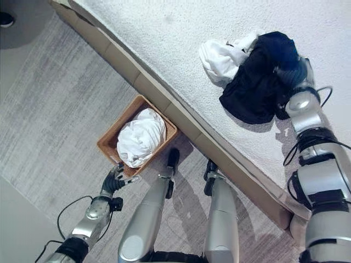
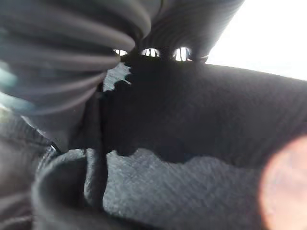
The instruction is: Pick up clothes into the bucket
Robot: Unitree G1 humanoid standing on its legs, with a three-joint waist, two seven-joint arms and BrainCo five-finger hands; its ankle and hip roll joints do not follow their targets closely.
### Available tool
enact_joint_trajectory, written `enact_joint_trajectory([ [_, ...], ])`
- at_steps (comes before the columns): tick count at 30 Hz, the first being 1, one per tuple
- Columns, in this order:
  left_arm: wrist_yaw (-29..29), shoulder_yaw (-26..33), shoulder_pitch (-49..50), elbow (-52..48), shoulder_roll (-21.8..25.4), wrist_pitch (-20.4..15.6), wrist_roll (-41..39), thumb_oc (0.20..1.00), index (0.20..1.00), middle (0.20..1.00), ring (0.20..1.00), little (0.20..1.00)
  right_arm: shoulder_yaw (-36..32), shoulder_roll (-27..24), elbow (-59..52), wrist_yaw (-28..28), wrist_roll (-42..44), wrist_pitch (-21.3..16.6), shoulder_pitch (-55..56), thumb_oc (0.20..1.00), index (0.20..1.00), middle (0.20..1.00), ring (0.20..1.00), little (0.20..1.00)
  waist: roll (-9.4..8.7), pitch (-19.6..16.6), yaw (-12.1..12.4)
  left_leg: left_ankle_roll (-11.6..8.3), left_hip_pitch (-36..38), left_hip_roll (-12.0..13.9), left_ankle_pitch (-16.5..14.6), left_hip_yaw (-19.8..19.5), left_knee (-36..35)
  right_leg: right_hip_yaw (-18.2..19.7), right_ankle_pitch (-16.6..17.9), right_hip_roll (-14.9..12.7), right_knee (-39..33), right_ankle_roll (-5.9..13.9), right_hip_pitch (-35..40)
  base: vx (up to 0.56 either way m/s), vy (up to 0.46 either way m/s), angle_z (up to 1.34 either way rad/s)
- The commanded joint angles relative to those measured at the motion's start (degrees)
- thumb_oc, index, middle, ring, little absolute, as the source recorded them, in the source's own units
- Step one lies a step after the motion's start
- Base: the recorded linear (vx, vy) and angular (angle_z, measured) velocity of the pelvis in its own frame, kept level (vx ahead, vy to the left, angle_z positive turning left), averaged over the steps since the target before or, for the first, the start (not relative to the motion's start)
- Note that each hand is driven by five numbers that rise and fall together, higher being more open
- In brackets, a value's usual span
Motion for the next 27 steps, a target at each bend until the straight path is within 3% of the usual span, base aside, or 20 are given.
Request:
enact_joint_trajectory([
  [1,0.37,3.27,2.43,-4.51,3.62,-2.8,-1.84,1.0,1.0,1.0,1.0,1.0,2.88,-7.01,-5.8,-3.35,0.14,-3.34,-5.88,0.2,0.2,0.2,0.2,0.2,-2.43,-0.95,-2.55,-1.27,4.25,2.51,-3.83,0.24,2.48,3.0,0.1,-1.36,-3.24,5.12,8.16,0.01,0.023,-0.19],
  [4,-0.22,4.35,1.42,-7.66,5.7,-3.22,-1.98,1.0,1.0,1.0,1.0,1.0,3.77,-10.39,-9.82,-2.55,-0.76,-3.52,-6.02,0.2,0.2,0.2,0.2,0.2,-3.92,-1.9,-3.17,-1.28,8.38,3.11,-4.62,1.14,2.12,3.57,0.51,-0.84,-5.04,5.45,12.54,0.07,0.046,-0.17],
  [9,-1.73,7.35,-0.82,-11.55,11.8,-3.72,-1.99,1.0,1.0,1.0,1.0,1.0,6.93,-15.66,-14.37,0.11,-0.71,-3.7,-8.11,0.2,0.2,0.2,0.2,0.2,-5.83,-7.34,-5.17,-1.41,14.89,3.59,-5.23,2.4,-0.92,4.49,1.39,0.12,-9.19,5.95,19.15,0.08,0.041,-0.23],
  [16,-3.82,10.41,-3.47,-18.18,15.33,-4.01,-3.82,1.0,1.0,1.0,1.0,1.0,4.1,-18.98,-23.12,2.75,0.73,-3.77,-4.18,0.2,0.2,0.2,0.2,0.2,-6.75,-14.25,-6.78,-1.55,22.25,4.02,-5.26,3.97,-6.01,4.9,2.29,1.5,-15.27,6.32,26.12,0.1,0.004,-0.19],
  [20,-5.48,9.33,-5.8,-22.84,15.17,-3.74,-5.96,1.0,1.0,1.0,1.0,1.0,1.63,-18.94,-28.33,5.36,3.38,-4.28,0.18,0.2,0.2,0.2,0.2,0.2,-7.15,-17.86,-7.72,-1.6,25.28,4.16,-4.93,4.63,-8.39,5.03,2.76,1.85,-17.76,6.49,29.2,0.09,-0.004,-0.11],
  [27,-9.33,1.11,-14.55,-25.87,15.58,-2.18,-8.46,1.0,1.0,1.0,1.0,1.0,3.15,-17.76,-34.36,13.07,12.24,-4.12,4.71,0.2,0.2,0.2,0.2,0.2,-7.52,-22.25,-8.98,-1.87,29.87,4.98,-4.09,5.44,-12.81,4.39,2.74,2.28,-20.15,6.66,33.22,0.06,-0.01,-0.02],
])
